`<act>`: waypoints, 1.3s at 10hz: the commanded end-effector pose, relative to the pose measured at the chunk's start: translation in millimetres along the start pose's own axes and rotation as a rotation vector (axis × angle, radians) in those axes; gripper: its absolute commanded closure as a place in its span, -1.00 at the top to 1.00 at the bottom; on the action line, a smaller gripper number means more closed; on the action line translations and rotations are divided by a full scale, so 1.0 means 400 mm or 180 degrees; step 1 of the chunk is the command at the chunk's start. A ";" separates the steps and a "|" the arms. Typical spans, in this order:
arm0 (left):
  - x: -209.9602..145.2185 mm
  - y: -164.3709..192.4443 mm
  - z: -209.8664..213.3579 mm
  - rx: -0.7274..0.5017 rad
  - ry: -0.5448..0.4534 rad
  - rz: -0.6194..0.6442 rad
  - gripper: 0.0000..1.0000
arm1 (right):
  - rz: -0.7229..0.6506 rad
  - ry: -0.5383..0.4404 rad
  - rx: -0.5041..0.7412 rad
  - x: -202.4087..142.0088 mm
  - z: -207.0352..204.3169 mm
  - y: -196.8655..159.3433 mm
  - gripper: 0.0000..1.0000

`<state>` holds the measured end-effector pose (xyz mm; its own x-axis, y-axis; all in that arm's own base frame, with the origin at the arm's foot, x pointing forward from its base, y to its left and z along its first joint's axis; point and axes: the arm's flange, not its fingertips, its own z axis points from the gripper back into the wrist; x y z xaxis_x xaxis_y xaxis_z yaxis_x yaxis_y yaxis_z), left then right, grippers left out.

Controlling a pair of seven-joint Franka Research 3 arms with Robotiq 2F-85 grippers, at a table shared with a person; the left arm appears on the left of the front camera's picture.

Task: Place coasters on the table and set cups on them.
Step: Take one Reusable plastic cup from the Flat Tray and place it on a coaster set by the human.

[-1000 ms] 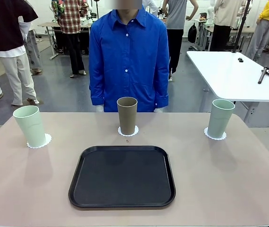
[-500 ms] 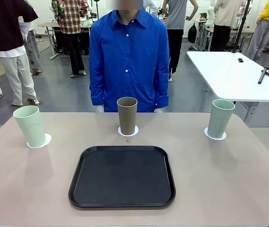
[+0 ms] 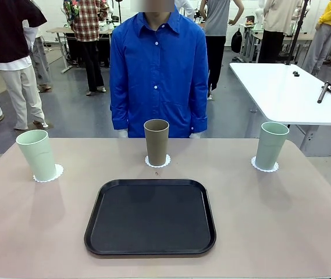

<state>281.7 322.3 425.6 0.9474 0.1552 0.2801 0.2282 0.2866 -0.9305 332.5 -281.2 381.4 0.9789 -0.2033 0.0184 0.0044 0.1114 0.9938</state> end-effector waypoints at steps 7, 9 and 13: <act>0.000 0.000 0.000 0.0000 0.0000 0.0000 1.00 | 0.0017 -0.0008 -0.0012 0.001 -0.001 0.003 1.00; 0.000 0.000 0.000 0.0000 0.0000 0.0000 1.00 | 0.0017 -0.0008 -0.0012 0.001 -0.001 0.003 1.00; 0.000 0.000 0.000 0.0000 0.0000 0.0000 1.00 | 0.0017 -0.0008 -0.0012 0.001 -0.001 0.003 1.00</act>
<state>284.5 322.6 425.4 0.9487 0.1495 0.2785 0.2273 0.2895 -0.9298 332.5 -281.2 381.4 0.9789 -0.2033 0.0184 0.0044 0.1114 0.9938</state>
